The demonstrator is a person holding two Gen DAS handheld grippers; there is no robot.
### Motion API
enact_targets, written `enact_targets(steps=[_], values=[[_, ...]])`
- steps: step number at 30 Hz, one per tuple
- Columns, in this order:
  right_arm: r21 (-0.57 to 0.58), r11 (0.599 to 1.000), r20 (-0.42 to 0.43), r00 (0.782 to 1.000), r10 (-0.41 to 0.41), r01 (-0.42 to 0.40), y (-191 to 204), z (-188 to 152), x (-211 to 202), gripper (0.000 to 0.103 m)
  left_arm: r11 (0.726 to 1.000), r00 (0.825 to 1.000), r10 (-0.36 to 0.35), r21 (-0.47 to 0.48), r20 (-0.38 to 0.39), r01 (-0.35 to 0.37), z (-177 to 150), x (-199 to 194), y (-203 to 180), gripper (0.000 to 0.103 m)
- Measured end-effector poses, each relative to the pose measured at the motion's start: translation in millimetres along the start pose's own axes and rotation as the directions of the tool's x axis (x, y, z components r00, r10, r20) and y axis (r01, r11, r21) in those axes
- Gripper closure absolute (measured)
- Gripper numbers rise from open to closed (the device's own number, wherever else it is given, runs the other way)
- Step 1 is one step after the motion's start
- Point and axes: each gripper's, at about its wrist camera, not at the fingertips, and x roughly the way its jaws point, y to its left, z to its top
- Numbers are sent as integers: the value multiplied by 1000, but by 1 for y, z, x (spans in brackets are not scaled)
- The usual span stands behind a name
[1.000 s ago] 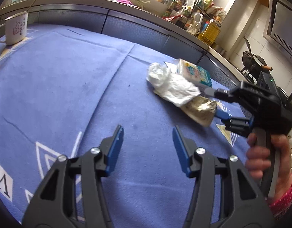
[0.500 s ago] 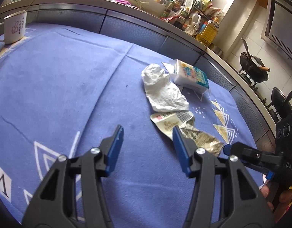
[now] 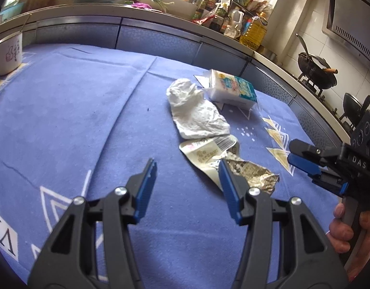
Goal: Collect trash
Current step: 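Grasp the white tissue pack with the right tool and lift it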
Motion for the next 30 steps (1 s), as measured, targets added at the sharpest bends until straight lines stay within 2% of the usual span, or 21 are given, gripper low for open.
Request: enact_targets(steps=[4,6,8,9,11,14,16,17,20,22,27,30], values=[[31,999,-71,997,29,-27,-2,-14,13,72,999,1000,6,32,-14,-5,-1,2,-6,52],[10,998,-111,992,63,-62,6,-21,18,75,999,1000,10,34,-18,-9,-1,3,-6,52],[-22,990,-151,979,133,-138,16,-27,17,75,1000,1000,12,24,-21,-11,-1,3,-4,52],[-38,988,-148,979,140,-147,19,-28,13,75,1000,1000,13,14,-28,-13,0,4,-2,52],[-55,989,-114,985,129,-136,18,-25,4,75,1000,999,19,-4,-48,-19,0,7,1,52],[-3,992,-55,990,129,-130,1,-17,-11,75,1000,997,28,-9,-75,-29,1,12,2,52],[33,991,-35,991,133,-132,-11,-13,-19,74,999,996,37,3,-86,-37,0,13,-1,45],[44,991,-27,992,126,-124,-16,-11,-22,73,999,995,42,8,-87,-42,0,13,-3,37],[61,992,2,994,109,-109,-31,-11,-30,64,998,994,63,32,-94,-60,1,14,-8,34],[81,991,10,994,106,-107,-40,-10,-31,59,997,992,68,37,-109,-64,0,15,-10,31],[119,985,14,992,122,-122,-54,6,-27,59,997,990,61,58,-130,-54,0,18,-26,27],[120,984,21,992,128,-129,-53,28,-19,59,995,989,66,82,-129,-56,3,24,-37,23]])
